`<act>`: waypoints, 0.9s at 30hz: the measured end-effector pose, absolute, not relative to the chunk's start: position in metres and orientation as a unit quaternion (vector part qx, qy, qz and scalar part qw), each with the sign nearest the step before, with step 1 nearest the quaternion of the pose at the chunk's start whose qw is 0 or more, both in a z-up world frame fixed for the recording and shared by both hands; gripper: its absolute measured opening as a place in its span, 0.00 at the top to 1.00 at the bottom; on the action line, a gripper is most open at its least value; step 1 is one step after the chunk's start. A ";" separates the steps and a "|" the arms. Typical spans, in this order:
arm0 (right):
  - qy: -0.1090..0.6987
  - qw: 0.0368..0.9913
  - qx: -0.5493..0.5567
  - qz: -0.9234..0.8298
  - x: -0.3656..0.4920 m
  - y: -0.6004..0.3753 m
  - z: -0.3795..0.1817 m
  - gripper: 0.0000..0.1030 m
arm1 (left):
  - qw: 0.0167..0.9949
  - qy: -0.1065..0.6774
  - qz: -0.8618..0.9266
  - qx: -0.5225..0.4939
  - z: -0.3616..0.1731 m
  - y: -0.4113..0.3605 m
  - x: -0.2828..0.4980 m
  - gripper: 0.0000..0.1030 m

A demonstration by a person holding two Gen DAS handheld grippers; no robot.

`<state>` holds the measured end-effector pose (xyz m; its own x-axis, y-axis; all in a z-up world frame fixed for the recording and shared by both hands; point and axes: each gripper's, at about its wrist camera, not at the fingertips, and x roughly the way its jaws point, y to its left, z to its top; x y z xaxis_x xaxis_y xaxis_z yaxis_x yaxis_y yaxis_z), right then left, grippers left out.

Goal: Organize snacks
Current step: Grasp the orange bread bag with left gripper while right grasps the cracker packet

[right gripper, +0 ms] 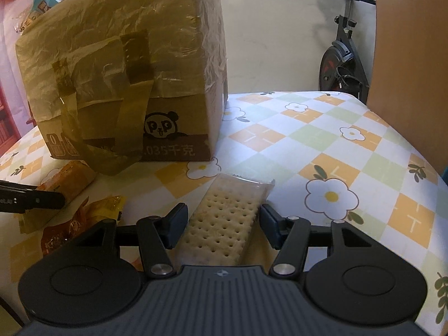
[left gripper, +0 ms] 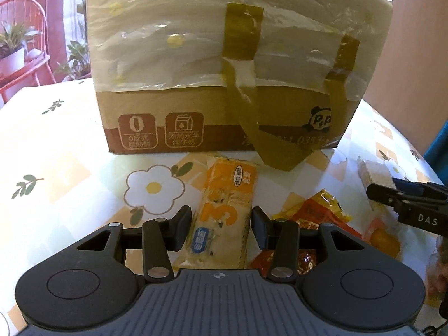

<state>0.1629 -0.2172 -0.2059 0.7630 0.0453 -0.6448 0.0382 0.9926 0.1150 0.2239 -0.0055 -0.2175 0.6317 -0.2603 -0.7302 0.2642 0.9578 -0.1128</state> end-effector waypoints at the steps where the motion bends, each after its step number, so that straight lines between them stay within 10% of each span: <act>1: 0.344 0.937 0.064 0.001 0.163 -0.218 -0.207 0.42 | 0.904 0.402 -0.144 0.000 -0.218 -0.006 0.225 0.52; 27: 0.342 0.939 0.048 0.003 0.161 -0.214 -0.210 0.42 | 0.919 0.372 -0.127 0.018 -0.225 -0.010 0.199 0.58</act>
<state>0.1608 -0.2137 -0.2101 0.7665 0.0384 -0.6411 0.0275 0.9953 0.0925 0.1992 -0.0103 -0.2247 0.6908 -0.2203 -0.6887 0.2476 0.9669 -0.0609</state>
